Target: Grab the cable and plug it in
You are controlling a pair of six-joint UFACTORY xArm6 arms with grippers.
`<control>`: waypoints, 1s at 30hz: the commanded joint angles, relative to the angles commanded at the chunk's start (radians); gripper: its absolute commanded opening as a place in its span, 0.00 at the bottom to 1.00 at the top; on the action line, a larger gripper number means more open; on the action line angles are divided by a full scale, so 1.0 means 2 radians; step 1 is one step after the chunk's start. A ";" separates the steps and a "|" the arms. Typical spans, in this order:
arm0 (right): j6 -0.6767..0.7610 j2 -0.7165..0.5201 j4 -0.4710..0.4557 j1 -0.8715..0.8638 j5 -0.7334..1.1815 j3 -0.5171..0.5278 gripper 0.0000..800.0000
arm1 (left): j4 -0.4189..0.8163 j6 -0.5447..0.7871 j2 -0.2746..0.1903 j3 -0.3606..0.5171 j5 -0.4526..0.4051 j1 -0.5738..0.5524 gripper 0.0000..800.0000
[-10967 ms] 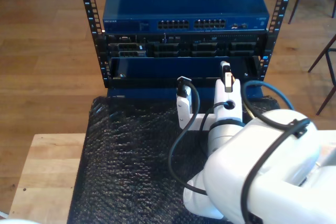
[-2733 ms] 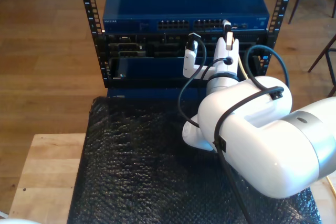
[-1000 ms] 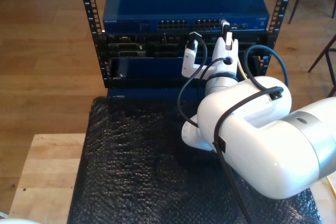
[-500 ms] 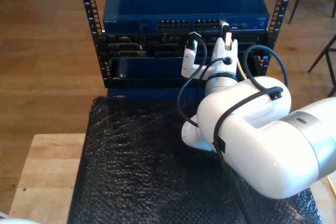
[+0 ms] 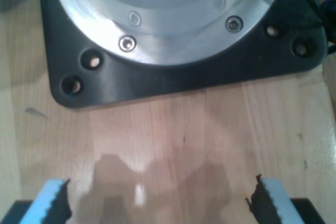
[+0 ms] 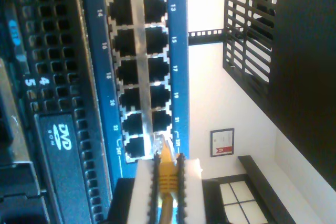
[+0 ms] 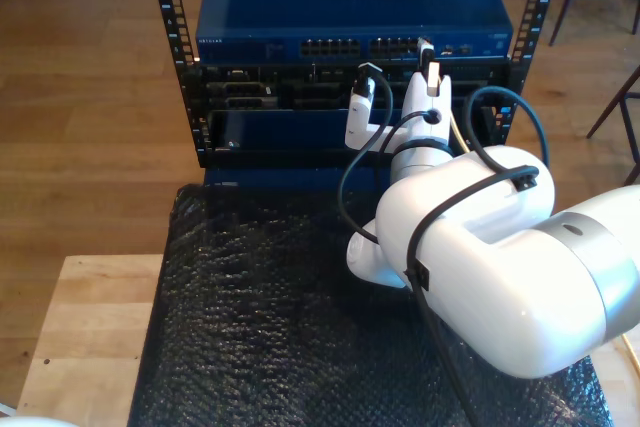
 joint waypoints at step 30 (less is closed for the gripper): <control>-0.002 0.000 -0.002 -0.002 -0.001 -0.010 0.00 | 0.000 0.000 0.000 0.000 0.000 0.000 1.00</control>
